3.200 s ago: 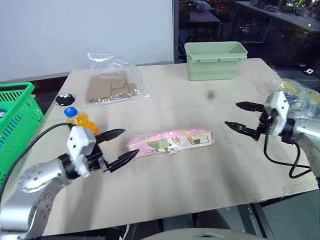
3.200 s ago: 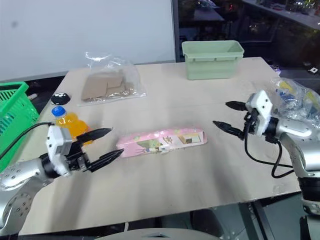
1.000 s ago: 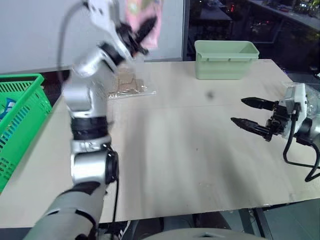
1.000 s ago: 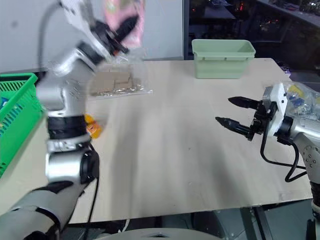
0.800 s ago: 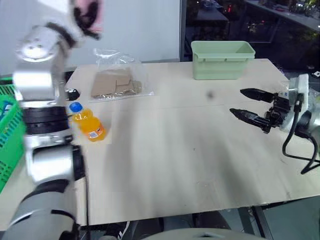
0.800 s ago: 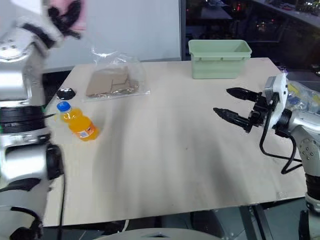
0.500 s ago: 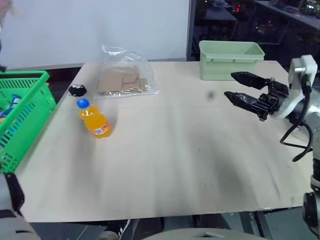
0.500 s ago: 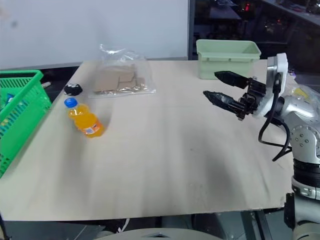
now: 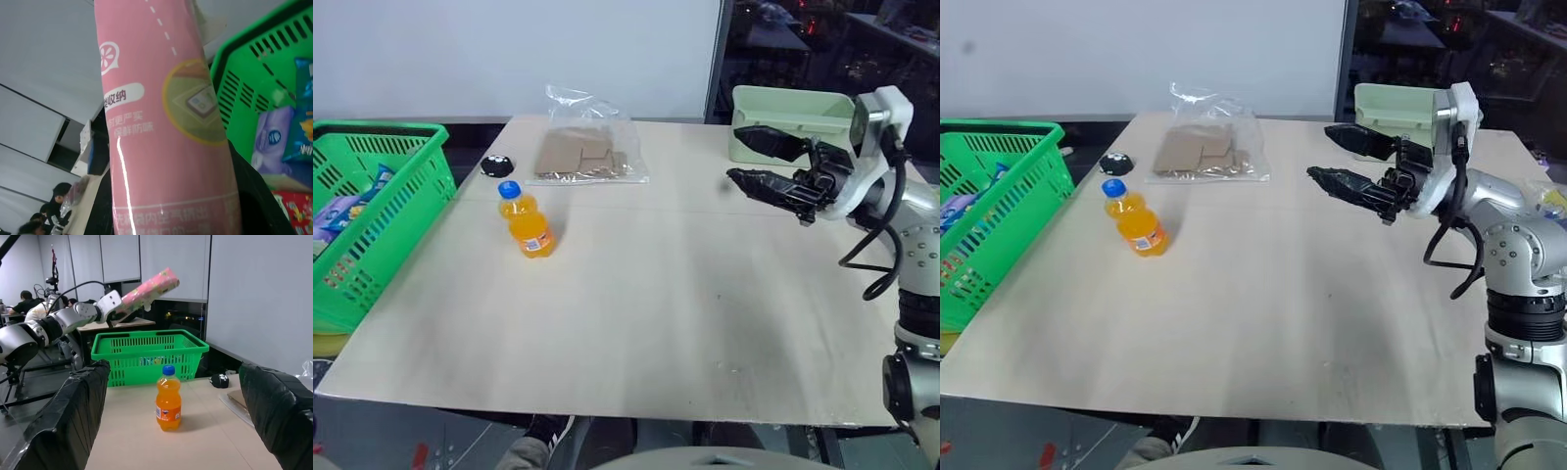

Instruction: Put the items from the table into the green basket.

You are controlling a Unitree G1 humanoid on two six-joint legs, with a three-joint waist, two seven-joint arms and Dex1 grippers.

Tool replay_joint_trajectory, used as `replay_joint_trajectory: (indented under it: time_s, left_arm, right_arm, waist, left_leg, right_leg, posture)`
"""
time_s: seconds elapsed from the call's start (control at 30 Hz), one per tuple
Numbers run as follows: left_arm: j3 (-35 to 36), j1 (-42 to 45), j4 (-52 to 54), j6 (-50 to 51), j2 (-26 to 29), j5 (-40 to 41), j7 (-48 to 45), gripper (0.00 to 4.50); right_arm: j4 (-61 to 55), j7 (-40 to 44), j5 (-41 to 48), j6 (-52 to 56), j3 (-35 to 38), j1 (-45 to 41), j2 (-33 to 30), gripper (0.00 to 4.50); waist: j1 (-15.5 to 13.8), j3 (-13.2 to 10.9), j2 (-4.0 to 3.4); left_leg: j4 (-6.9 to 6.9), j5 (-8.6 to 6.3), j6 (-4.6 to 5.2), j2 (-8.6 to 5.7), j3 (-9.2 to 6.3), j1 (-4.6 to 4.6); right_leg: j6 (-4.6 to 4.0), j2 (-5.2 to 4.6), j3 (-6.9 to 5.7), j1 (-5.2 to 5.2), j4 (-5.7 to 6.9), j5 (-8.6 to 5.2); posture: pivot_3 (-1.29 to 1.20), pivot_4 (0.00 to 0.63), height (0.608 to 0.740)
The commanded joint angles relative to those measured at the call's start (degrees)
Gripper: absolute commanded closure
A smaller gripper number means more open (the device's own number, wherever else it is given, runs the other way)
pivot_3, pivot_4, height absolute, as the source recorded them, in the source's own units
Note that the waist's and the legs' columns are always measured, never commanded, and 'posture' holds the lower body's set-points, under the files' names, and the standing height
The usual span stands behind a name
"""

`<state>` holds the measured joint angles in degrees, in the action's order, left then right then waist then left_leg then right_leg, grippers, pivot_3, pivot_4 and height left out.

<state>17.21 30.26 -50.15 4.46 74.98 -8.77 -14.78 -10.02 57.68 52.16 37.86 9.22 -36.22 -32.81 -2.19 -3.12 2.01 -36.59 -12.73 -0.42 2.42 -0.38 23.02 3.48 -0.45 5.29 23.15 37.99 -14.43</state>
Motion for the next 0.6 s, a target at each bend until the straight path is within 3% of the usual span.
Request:
replay_joint_trajectory:
  time_s: [0.03,0.2,0.33,0.47,0.53,0.6]
  left_arm:
    - [0.4,1.2,1.7,-2.8,0.9,1.2,-1.1,2.38]
    - [-1.3,2.9,0.3,-3.1,0.7,0.6,-0.8,0.17]
    - [0.1,4.4,0.3,-2.6,-0.4,3.5,-1.9,0.17]
    - [6.5,7.8,5.5,1.2,-7.0,15.2,-9.3,0.17]
    - [10.3,5.6,15.7,6.7,-12.5,25.0,-16.2,0.17]
    - [12.3,-2.8,32.5,11.3,-18.7,34.5,-23.4,0.17]
  right_arm:
    - [-0.3,0.8,-0.3,-1.2,0.6,-0.9,-0.3,0.0]
    - [-0.6,0.4,-0.3,-1.0,1.0,-0.5,-0.5,0.0]
    - [-0.9,-0.3,-0.7,-1.7,1.3,0.4,-0.1,0.0]
    - [-1.7,-0.9,-1.0,-2.2,1.6,1.5,-0.1,0.0]
    - [-2.1,-1.1,-1.2,-2.2,1.9,2.1,-0.3,0.0]
    - [-2.4,-1.5,-1.3,-2.2,2.3,2.8,-0.6,0.0]
  waist:
    - [-0.2,0.0,0.06]
    - [-0.2,0.1,0.11]
    - [0.2,0.1,0.17]
    - [-0.3,0.2,0.09]
    - [-0.3,0.3,0.1]
    - [0.0,0.3,0.08]
  left_leg:
    - [0.0,0.0,0.0,0.0,0.01,0.01]
    - [0.0,0.0,0.0,-0.01,0.07,0.01]
    - [0.0,0.0,0.0,0.0,0.08,0.01]
    - [0.01,0.0,0.0,-0.01,0.08,0.01]
    - [-0.03,0.01,0.0,-0.02,0.07,0.01]
    - [-0.13,0.01,0.0,-0.03,0.08,0.03]
  right_leg:
    - [0.0,-0.01,0.0,0.01,0.0,0.0]
    - [0.0,-0.04,-0.01,0.01,0.0,0.01]
    - [0.0,-0.02,0.0,0.03,0.01,0.01]
    - [0.0,-0.04,-0.01,0.03,0.04,0.02]
    - [0.0,-0.03,-0.01,0.03,0.08,0.02]
    - [-0.01,-0.1,-0.03,-0.02,0.11,0.02]
  posture:
    - [0.13,0.0,0.74]
    - [0.12,0.0,0.74]
    - [0.12,0.0,0.74]
    - [0.09,0.0,0.74]
    - [0.08,0.0,0.74]
    - [0.07,0.0,0.74]
